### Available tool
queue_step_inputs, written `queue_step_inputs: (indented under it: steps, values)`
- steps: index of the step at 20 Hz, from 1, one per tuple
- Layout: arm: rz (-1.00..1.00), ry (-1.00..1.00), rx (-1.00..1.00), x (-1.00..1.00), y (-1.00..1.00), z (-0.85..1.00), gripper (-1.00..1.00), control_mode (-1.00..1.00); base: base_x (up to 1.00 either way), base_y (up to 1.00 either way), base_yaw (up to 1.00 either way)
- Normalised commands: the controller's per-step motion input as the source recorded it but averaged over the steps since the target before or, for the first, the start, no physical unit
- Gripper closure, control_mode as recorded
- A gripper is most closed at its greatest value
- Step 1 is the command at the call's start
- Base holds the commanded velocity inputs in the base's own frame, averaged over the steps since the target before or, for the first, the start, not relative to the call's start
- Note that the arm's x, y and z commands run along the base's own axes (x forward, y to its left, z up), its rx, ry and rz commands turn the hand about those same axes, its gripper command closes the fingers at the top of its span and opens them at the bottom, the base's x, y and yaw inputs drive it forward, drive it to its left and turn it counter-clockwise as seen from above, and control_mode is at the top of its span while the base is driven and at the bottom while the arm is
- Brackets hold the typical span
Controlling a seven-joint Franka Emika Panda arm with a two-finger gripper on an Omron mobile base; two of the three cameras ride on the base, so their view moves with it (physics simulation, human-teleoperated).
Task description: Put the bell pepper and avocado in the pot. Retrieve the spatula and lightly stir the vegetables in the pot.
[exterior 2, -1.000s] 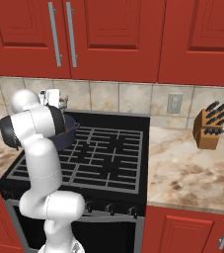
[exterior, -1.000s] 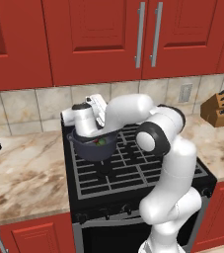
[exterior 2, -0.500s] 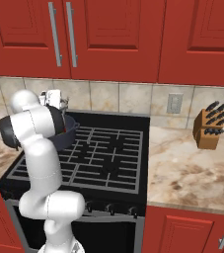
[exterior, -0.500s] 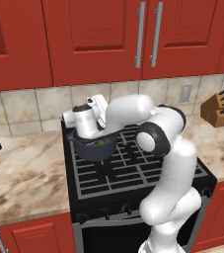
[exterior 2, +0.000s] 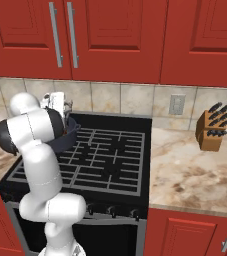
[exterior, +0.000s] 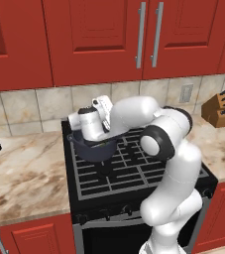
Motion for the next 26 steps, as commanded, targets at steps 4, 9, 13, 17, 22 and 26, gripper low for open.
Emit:
queue_step_inputs:
  steps: [4, 9, 13, 17, 22, 26]
  values:
    - [0.00, 0.00, 0.00, -0.15, 0.01, -0.02, 1.00, -1.00, 0.00, 0.00, 0.00]
    - [0.00, 0.00, 0.00, -0.06, 0.06, -0.06, 1.00, -1.00, 0.00, 0.00, 0.00]
    - [0.00, 0.00, 0.00, -0.01, 0.05, -0.10, 1.00, -1.00, 0.00, 0.00, 0.00]
    - [0.00, 0.04, 0.00, -0.06, 0.03, -0.16, 1.00, -1.00, 0.00, 0.00, 0.00]
    - [0.00, 0.08, 0.00, -0.08, 0.09, -0.23, 1.00, -1.00, 0.00, 0.00, 0.00]
    - [0.00, 0.08, 0.00, 0.00, 0.03, -0.31, 1.00, -1.00, 0.00, 0.00, 0.00]
